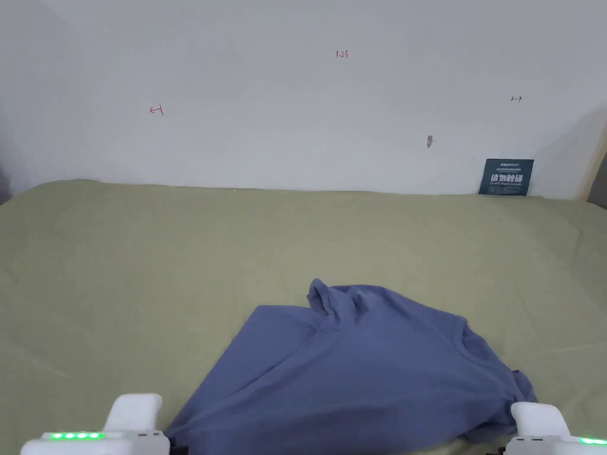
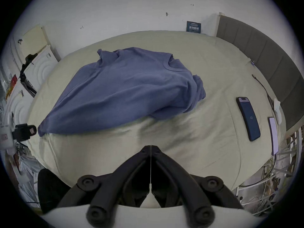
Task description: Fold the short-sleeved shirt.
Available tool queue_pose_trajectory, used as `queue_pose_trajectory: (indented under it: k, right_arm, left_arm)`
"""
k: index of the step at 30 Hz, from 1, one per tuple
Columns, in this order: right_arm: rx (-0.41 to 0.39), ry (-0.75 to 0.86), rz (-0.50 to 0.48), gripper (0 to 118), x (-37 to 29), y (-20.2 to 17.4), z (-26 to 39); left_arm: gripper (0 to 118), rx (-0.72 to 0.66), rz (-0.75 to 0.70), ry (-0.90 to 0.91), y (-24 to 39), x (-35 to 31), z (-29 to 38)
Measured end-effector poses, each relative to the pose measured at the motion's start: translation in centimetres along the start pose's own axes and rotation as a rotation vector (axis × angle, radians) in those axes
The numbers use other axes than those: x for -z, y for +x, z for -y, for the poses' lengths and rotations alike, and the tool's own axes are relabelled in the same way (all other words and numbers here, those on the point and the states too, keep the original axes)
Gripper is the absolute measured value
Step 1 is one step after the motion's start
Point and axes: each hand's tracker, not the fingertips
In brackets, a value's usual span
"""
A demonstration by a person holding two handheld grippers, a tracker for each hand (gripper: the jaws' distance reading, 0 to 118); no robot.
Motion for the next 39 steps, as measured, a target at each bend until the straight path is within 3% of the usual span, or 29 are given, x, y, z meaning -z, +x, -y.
queue_pose_trajectory:
  k: [1, 2, 7, 9, 12, 14, 15, 17, 18, 25, 31, 35, 36, 37, 38, 39]
  right_arm:
    - [-0.006, 0.003, -0.004, 0, -0.1, 0.0, -0.1]
    - [-0.012, 0.003, -0.006, 0, -0.1, 0.0, -0.2]
    - [-0.020, -0.005, -0.006, 0, 0.2, 0.1, -0.1]
    - [-0.026, -0.018, -0.020, 0, 0.5, 0.1, -0.2]
    - [-0.029, -0.031, -0.033, 0, 0.7, -0.2, -0.3]
    - [-0.040, -0.034, -0.034, 0, 0.8, -0.3, -0.5]
    - [-0.046, -0.036, -0.031, 0, 0.9, -0.4, -0.7]
    - [-0.060, -0.037, -0.021, 0, 1.0, -0.4, -1.1]
    - [-0.066, -0.036, -0.018, 0, 0.9, -0.4, -1.4]
    - [-0.156, -0.026, -0.018, 0, 1.7, -0.8, -5.5]
    - [-0.212, 0.025, -0.078, 0, 3.4, -0.9, -14.1]
    - [-0.330, 0.060, -0.096, 1, 7.2, -2.1, -21.4]
    - [-0.366, 0.047, -0.145, 2, 8.6, -2.3, -23.4]
    - [-0.373, 0.043, -0.168, 11, 9.9, -2.5, -25.0]
    - [-0.374, 0.052, -0.161, 35, 11.2, -2.8, -26.7]
    - [-0.391, 0.049, -0.155, 78, 12.4, -3.4, -28.2]
  left_arm:
    - [86, -0.007, -0.013, -0.012, -0.8, 0.1, -0.7]
    - [103, -0.006, -0.014, -0.015, -1.7, 0.1, -1.3]
    - [105, -0.046, 0.059, -0.008, -5.1, 1.4, -3.3]
    - [105, -0.009, 0.113, -0.033, -5.4, 2.7, -3.5]
    - [105, 0.077, 0.050, -0.053, -4.9, 4.5, -2.7]
    - [96, 0.076, 0.052, -0.059, -4.8, 5.2, -2.0]
    - [75, 0.068, 0.066, -0.063, -4.9, 5.5, -1.6]
    - [14, 0.013, 0.062, -0.085, -5.1, 6.0, -1.0]
    - [2, -0.010, 0.070, -0.071, -5.5, 5.8, -0.7]
    - [0, -0.053, 0.132, -0.060, -6.0, 5.0, -0.7]
    - [0, -0.052, 0.146, -0.039, -6.0, 4.0, -1.6]
    - [0, -0.086, 0.156, -0.026, -6.0, 3.2, -2.3]
    - [0, -0.084, 0.166, -0.032, -6.2, 3.1, -2.3]
    - [0, -0.081, 0.158, -0.027, -6.0, 3.0, -2.4]
    - [0, -0.072, 0.162, -0.031, -5.8, 3.1, -2.7]
    - [0, -0.064, 0.161, -0.039, -5.7, 3.2, -2.9]
